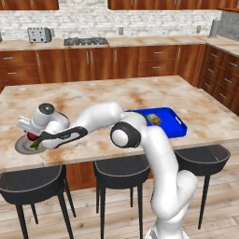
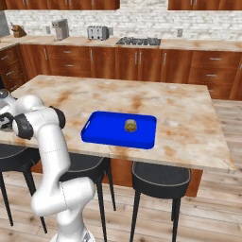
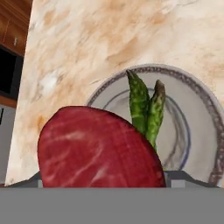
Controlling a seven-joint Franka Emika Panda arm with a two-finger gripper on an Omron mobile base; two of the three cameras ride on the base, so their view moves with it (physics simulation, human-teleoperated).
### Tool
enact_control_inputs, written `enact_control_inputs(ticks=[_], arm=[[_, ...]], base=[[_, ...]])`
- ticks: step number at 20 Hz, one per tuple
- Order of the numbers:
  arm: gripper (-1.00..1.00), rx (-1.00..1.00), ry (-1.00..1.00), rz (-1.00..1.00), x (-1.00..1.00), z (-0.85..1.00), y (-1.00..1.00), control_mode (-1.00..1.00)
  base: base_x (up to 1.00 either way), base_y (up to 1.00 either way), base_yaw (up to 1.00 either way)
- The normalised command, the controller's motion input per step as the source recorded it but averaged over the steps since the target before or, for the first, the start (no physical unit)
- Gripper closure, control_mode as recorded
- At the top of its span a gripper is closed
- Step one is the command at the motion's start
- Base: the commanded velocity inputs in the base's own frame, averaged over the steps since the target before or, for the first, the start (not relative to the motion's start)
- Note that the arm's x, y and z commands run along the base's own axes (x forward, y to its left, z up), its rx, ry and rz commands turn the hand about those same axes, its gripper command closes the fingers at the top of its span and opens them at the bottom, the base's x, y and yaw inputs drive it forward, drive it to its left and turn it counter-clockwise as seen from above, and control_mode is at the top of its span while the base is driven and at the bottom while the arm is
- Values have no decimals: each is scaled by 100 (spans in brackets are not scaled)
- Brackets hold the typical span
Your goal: Create a steak meal by picking up the steak and asparagus from the tray and placing them on the plate. Leave the burrito on the tray.
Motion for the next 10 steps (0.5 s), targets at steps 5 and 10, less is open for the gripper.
enact_control_inputs(ticks=[5,10], arm=[[-100,0,0,0,-20,0,-46,-100],[-100,0,0,0,-1,1,-5,-100]], base=[[0,0,0],[0,0,0]])
